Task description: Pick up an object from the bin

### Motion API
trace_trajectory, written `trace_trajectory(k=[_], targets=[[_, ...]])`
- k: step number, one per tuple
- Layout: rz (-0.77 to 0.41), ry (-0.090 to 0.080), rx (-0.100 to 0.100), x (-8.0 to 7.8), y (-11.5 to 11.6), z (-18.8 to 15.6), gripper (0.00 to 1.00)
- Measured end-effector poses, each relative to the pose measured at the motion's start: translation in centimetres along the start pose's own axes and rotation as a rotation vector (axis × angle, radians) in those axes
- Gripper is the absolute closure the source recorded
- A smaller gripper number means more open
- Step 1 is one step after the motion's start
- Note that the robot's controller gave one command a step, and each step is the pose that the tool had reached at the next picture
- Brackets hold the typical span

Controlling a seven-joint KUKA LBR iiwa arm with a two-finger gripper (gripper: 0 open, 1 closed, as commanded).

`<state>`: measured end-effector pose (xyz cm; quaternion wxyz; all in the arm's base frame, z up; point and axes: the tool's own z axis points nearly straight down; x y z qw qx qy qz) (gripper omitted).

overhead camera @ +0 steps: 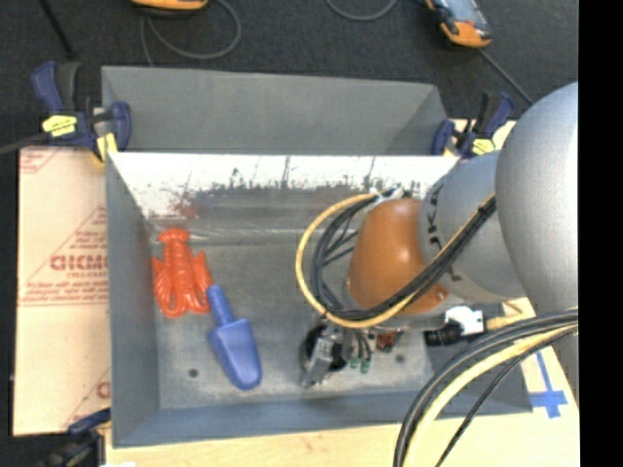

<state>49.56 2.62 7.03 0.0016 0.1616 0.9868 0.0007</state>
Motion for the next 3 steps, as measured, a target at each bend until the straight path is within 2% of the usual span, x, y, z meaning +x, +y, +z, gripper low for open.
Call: trace_trajectory(k=[1, 2, 3], targets=[[-0.004, 0.009, 0.003, -1.9, -1.0, -4.8, 1.0], [-0.042, 0.006, 0.003, -1.0, 0.5, -11.7, 1.0], [-0.056, -0.006, -0.002, -1.9, 1.3, -14.3, 1.0]])
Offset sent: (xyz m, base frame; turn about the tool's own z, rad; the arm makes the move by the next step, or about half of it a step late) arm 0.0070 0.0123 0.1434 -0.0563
